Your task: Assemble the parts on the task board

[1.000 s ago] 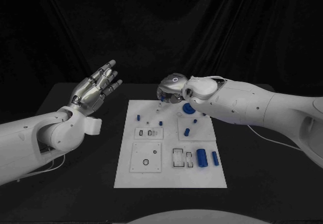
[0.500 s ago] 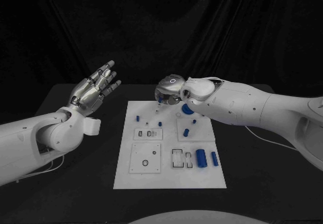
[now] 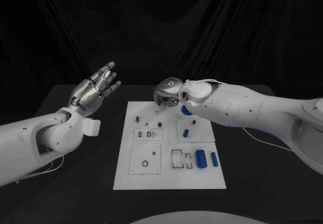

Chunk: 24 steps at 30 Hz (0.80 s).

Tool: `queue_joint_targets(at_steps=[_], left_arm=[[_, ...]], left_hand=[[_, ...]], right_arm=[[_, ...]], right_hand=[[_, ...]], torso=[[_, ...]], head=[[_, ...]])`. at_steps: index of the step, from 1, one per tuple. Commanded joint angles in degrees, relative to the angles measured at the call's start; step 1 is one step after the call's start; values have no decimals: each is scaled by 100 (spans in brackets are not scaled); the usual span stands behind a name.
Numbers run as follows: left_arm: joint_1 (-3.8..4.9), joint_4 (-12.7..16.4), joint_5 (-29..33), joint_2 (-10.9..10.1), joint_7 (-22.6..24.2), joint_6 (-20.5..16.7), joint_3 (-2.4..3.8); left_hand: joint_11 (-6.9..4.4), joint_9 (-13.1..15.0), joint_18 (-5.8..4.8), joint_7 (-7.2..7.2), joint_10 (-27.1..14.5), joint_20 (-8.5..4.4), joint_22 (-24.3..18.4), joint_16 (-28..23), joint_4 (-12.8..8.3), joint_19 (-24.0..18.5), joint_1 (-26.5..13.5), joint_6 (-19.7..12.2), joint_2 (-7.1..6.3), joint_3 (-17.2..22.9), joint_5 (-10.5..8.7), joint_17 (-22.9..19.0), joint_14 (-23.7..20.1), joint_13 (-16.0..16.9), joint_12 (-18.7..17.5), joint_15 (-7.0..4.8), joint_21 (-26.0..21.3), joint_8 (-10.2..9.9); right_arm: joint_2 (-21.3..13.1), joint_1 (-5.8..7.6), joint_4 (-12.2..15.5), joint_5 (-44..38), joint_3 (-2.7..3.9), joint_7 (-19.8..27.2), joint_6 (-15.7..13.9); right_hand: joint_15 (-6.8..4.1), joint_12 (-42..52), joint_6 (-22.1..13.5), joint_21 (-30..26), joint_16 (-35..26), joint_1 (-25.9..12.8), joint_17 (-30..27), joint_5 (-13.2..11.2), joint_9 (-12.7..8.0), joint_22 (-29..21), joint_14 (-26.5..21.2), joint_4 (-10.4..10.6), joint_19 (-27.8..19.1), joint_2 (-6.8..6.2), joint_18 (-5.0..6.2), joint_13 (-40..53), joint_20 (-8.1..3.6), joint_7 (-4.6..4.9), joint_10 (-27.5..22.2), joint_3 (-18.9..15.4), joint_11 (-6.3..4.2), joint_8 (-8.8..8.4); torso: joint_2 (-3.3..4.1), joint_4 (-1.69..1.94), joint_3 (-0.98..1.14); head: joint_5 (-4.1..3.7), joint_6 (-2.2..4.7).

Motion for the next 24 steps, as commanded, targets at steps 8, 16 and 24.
queue_joint_targets(at_steps=[8,16,24], left_arm=[[4,17,-12,31,108,147,7],[4,-7,-12,44,92,193,6],[4,-39,-12,65,61,253,6]], left_hand=[[59,9,36,19,4,-20,-4,-21,-5,-11,63,36,28,48,36,-8,-13,-8,-38,-37,-30,43],[64,8,37,23,4,-17,-3,-21,-6,-10,70,36,34,55,44,-8,-13,-8,-38,-36,-29,45],[75,10,39,35,4,-7,-1,-21,-7,-7,85,53,48,71,55,-8,-13,-8,-38,-32,-26,52]], right_arm=[[88,-78,-126,-13,4,-59,96],[126,-108,-189,-13,4,-108,202],[96,-121,-170,-13,4,-194,272]], right_hand=[[37,-91,-92,2,17,-71,12,-33,17,16,27,-8,-21,7,-64,-4,35,8,-51,48,45,-66],[62,-221,-170,-37,-10,-87,-25,-60,25,-11,-12,-25,-70,-6,-54,-20,57,9,-169,91,78,-131],[196,-684,-1086,-152,-75,-215,-112,-273,-212,-70,-127,-32,-205,-136,-21,-54,171,-395,-935,165,237,-624]], torso=[[-2,2,-3],[1,4,-4],[1,3,-1]], head=[[14,-21],[10,-35],[17,-64]])
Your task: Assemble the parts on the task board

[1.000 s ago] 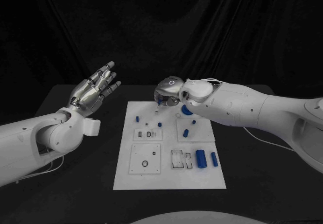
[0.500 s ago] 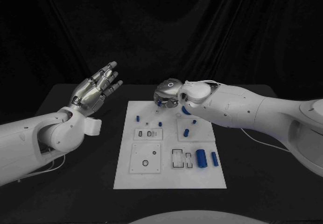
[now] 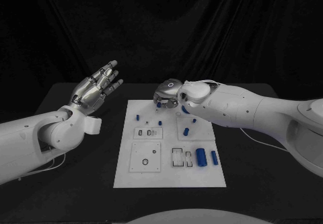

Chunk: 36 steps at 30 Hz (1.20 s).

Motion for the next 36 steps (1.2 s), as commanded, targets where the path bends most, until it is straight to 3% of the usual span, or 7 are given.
queue_joint_targets(at_steps=[1,9,14,21,26,28,36], left_arm=[[4,-9,-9,18,66,125,6],[4,-37,-9,26,31,148,6],[3,-56,-9,39,48,203,6],[3,-16,-9,37,186,161,6],[-3,-65,-9,21,159,47,5],[-11,-75,-9,3,163,45,4],[-41,-114,-9,11,155,123,4]], left_hand=[[38,8,39,14,7,-7,-2,-21,-14,-7,37,32,0,33,20,-7,-13,-6,-38,-32,-26,30],[42,10,40,18,7,-3,-2,-21,-14,-7,41,45,5,38,21,-7,-13,-6,-38,-31,-26,35],[55,12,42,30,7,11,1,-21,-14,-3,53,65,11,50,25,-7,-13,-6,-38,-24,-22,44],[160,33,50,131,43,82,15,-21,-14,16,123,228,3,122,62,-7,-13,7,-25,48,-5,125],[98,15,47,70,10,-26,0,-21,18,-3,119,123,-26,124,48,-7,-13,-5,-37,-106,-23,111],[95,15,47,67,10,-29,0,-21,18,-4,118,120,-26,124,48,-7,-13,-5,-37,-108,-24,111],[90,15,47,62,11,-34,2,-21,19,-2,118,115,-23,126,50,-7,-13,-5,-37,-112,-21,110]], right_arm=[[-30,-16,21,-16,3,-188,112],[-234,7,190,-16,2,-234,-300],[-619,156,605,487,2,-16,-880],[-1502,406,1528,1622,0,182,-1047],[-2002,460,1954,1841,-1,-35,-806],[-2167,464,2088,1879,-2,-255,-558],[-2515,375,2342,1655,-3,-871,-10]], right_hand=[[53,-229,-516,-79,-75,-75,-77,-122,-164,-57,-54,-25,-77,-38,-21,-13,40,-201,-430,-4,33,-180],[116,-391,-2625,-267,-161,-261,-191,-554,-924,-155,-183,-54,-231,57,21,-2,107,-572,-1340,-455,100,-263],[105,-290,-2660,-351,-219,-417,-270,-784,-1019,-185,-231,97,-272,184,39,38,109,-620,-1371,-714,68,-232],[126,729,-2337,-693,-623,-460,-833,-792,-1055,-472,-417,277,-463,392,112,413,151,-88,40,-812,138,-179],[11,3225,-1109,-1423,-1540,-409,-1833,-887,-787,-1061,-680,310,-764,263,196,2219,16,318,1016,-1049,-216,191],[-54,7324,-1003,-279,104,-561,550,-875,-553,237,61,554,20,334,-93,7070,6,322,2127,-1241,-333,451],[0,8221,-983,1574,1556,-964,2880,-864,-50,2273,683,1055,1113,308,-552,8607,-2,381,3186,-1542,-254,1131]], torso=[[1,-1,2],[-1,-2,2],[-1,-2,3],[-6,-6,4],[-4,-1,7],[-6,-2,2],[-34,-42,3]], head=[[7,-8],[37,62],[54,96],[42,139],[59,154],[64,159],[53,108]])
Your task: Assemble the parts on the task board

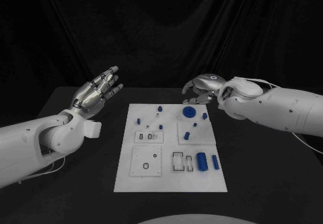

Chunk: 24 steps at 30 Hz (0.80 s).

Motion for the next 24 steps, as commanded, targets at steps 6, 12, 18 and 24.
queue_joint_targets(at_steps=[6,12,18,24], left_arm=[[-30,-27,-6,63,136,113,6],[-38,-11,-7,53,147,139,6],[-40,-5,-7,41,138,172,6],[-41,-13,-7,42,121,203,6]], left_hand=[[-32,-5,47,-9,-27,-42,-2,-21,11,-10,40,-21,-19,29,26,-8,18,-7,-36,-30,-20,18],[-27,-3,47,-5,-19,-36,-1,-21,7,-9,45,-11,-15,35,33,-8,18,-3,-33,-14,-19,23],[-18,-1,47,3,-11,-27,-1,-21,4,-9,50,0,-15,40,36,-8,18,-1,-30,11,-19,30],[-11,2,47,10,-8,-21,0,-21,4,-8,52,13,-13,44,38,-8,18,0,-29,28,-18,36]], right_arm=[[-92,-193,7,-245,1,-570,446],[-59,-317,-126,-354,1,-623,581],[25,-426,-282,-556,1,-659,552],[118,-472,-379,-625,1,-701,365]], right_hand=[[-41,13,-70,346,14,69,1505,290,19,1505,630,49,626,16,-176,1505,-20,-14,627,66,10,-77],[-88,13,-55,346,14,126,1505,336,-74,1505,630,-9,626,24,-176,1505,-69,-49,627,84,-32,-257],[-115,13,-46,346,14,260,1505,339,-131,1505,630,-136,626,4,-176,1505,-94,-73,627,113,-55,-369],[-116,13,-148,346,14,338,1505,305,-195,1505,630,-233,626,1,-176,1505,-99,-76,627,122,-58,-525]], torso=[[-44,-71,25],[-44,-88,39],[-32,-71,22],[-41,-43,14]], head=[[52,-83],[88,-110],[70,-131],[33,-169]])
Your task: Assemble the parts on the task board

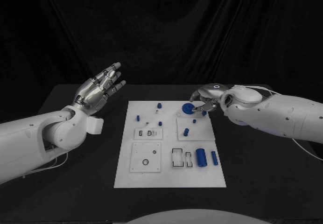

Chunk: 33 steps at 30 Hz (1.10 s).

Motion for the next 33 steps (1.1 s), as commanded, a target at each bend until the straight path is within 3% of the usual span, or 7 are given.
queue_joint_targets(at_steps=[1,5,8,13,33], left_arm=[[-6,5,-5,8,115,118,5],[-6,2,-5,9,107,141,5],[-6,6,-5,0,105,153,5],[-6,2,-5,-8,107,159,5],[-12,-44,-6,33,148,238,5]], left_hand=[[-6,3,47,13,-9,-18,-1,-21,4,-8,54,20,-11,47,41,-5,18,-3,-30,35,-18,40],[-6,3,47,13,-9,-18,-1,-21,4,-8,54,20,-11,47,41,-5,18,-3,-30,35,-18,40],[2,5,46,22,-8,-8,1,-21,1,-6,59,31,-11,52,43,-5,18,-2,-29,49,-17,47],[8,6,46,28,-3,1,1,-21,0,-5,62,41,-10,56,45,-5,18,0,-28,60,-16,52],[26,11,45,45,8,34,2,-21,-4,-5,80,80,-1,79,61,-5,18,3,-24,99,-16,76]], right_arm=[[48,-23,-50,-207,4,-189,-108],[86,-30,-83,-216,4,-205,-111],[101,-32,-85,-220,4,-214,-103],[134,-34,-116,-223,4,-245,-45],[409,-108,-503,-224,4,-246,180]], right_hand=[[-39,13,-51,19,14,78,1506,33,-20,1506,604,-40,607,1,-89,1506,-38,-3,595,1,-54,-51],[-43,13,-109,19,14,83,1506,116,-53,1506,604,-66,607,27,-89,1506,-42,-14,595,10,-65,-126],[-44,13,-138,19,14,76,1506,120,-68,1506,604,-69,607,33,-89,1506,-42,-23,595,7,-70,-155],[-48,13,-142,19,14,62,1506,117,-74,1506,604,-63,607,49,-89,1506,-44,-19,595,8,-69,-166],[-38,13,41,19,14,-17,1506,-11,-86,1506,604,-65,607,103,-89,1506,-40,15,595,-20,-44,-161]], torso=[[-5,29,-11],[-4,21,-21],[0,18,-15],[0,3,-12],[-1,5,-11]], head=[[-29,-18],[-30,-21],[-26,-21],[-7,-16],[-24,-13]])
